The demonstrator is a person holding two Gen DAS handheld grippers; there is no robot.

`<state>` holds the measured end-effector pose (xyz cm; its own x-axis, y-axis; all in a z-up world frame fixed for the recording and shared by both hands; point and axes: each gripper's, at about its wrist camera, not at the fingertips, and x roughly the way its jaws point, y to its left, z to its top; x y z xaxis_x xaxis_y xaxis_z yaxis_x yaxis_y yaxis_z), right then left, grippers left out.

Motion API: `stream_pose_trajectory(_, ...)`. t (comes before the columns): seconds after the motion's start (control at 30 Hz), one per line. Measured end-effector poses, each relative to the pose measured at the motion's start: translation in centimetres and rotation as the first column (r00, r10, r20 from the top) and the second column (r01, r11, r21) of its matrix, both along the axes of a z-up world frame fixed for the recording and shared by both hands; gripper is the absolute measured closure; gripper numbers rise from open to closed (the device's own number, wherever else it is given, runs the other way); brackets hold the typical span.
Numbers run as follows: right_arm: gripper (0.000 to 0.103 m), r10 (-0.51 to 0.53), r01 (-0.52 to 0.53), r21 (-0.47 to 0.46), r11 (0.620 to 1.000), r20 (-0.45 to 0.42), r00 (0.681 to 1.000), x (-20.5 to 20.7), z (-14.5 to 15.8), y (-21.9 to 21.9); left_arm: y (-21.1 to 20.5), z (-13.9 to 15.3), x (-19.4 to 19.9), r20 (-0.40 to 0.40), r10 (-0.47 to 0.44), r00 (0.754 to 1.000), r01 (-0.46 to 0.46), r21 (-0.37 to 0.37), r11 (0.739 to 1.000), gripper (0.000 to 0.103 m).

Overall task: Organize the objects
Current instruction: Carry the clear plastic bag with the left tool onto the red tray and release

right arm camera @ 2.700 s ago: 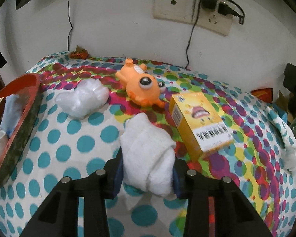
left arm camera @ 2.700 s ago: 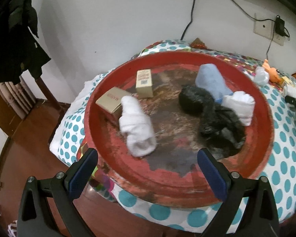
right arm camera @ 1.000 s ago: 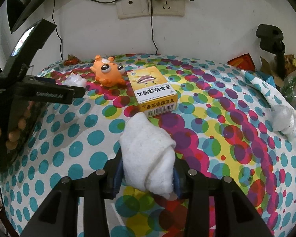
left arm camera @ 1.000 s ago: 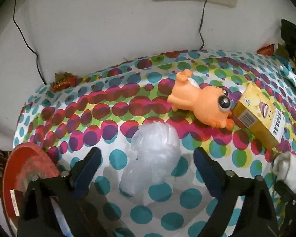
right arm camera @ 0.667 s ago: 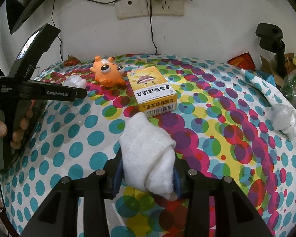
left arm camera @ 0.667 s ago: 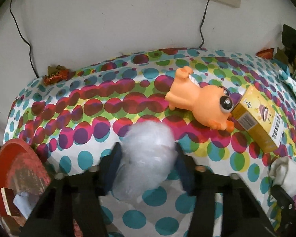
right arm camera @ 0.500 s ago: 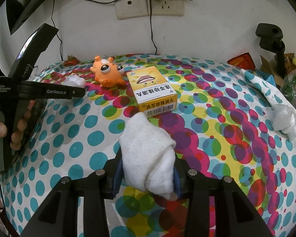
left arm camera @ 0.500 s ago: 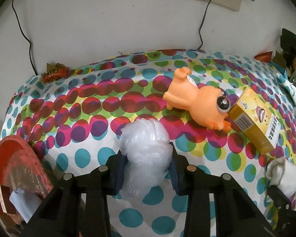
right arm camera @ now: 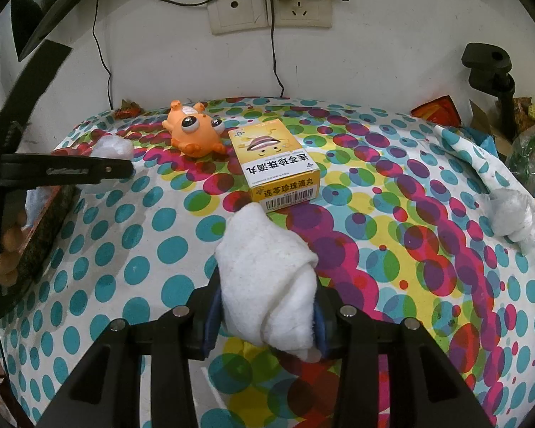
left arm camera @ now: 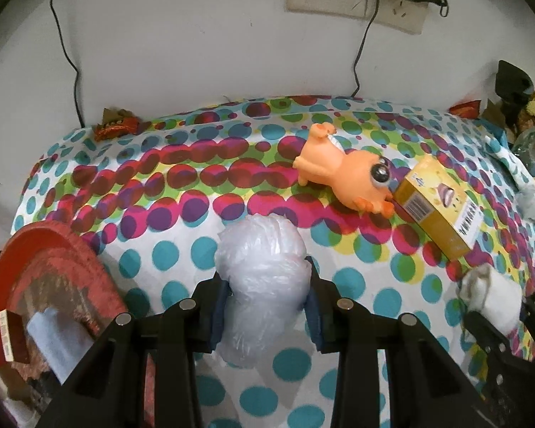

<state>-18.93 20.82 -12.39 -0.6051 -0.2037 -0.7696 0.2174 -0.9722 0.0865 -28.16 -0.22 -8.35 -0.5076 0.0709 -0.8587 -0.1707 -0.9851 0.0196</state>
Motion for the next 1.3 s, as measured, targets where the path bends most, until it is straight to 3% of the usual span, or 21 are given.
stream_pose_trajectory(0.6, 0.061, -0.001, 0.001, 0.018, 1.000, -0.001, 1.000, 0.0, 0.0, -0.3, -5.0, 4.3, 7.6, -0.044, 0.034, 0.998, -0.033, 0.019, 0.999, 0.069)
stream_pose_trajectory(1.07, 0.061, -0.002, 0.003, 0.036, 0.999, -0.002, 1.000, 0.0, 0.1, -0.5, -14.6, 5.1, 11.0, -0.051, 0.191, 0.980, -0.191, 0.001, 0.982, 0.069)
stream_pose_trajectory(1.3, 0.061, -0.002, 0.002, 0.043, 0.999, -0.003, 1.000, 0.0, 0.1, -0.6, -18.5, 3.9, 11.4, -0.033, 0.262, 0.964, -0.262, -0.010, 0.965, 0.069)
